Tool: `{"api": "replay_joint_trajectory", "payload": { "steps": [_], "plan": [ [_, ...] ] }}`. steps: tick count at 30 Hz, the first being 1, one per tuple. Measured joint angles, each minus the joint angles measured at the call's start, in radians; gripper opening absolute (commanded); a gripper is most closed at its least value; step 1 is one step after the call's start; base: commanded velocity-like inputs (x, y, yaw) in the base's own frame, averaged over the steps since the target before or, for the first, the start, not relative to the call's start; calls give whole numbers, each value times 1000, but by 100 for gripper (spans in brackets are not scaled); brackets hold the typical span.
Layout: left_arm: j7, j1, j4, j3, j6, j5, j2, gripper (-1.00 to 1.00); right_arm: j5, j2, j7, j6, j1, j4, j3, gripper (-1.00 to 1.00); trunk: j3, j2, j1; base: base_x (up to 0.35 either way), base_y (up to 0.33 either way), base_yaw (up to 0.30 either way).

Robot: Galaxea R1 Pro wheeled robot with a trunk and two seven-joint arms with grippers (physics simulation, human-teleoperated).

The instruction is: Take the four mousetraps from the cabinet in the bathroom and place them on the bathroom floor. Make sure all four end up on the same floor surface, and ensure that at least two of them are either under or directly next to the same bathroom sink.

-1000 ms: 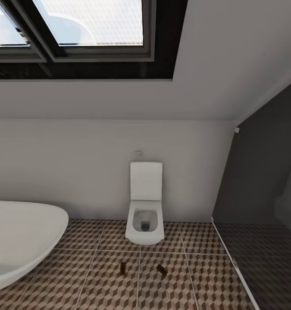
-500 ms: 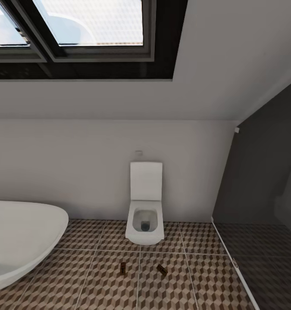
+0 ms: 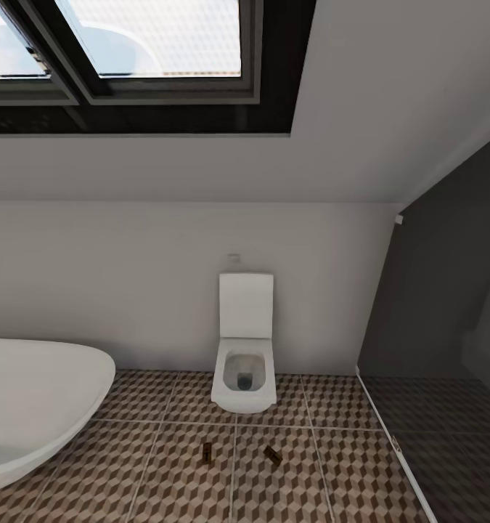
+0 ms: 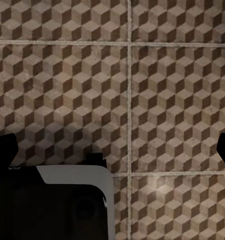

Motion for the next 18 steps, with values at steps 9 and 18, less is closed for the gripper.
{"api": "replay_joint_trajectory", "payload": {
  "steps": [9,18],
  "plan": [
    [0,0,0,0,0,0,0,100,0,0,0,0,0,0,0,100,0,0,0,0,0,0],
    [0,0,0,0,0,0,0,100,0,0,0,0,0,0,0,100,0,0,0,0,0,0]
  ]
}}
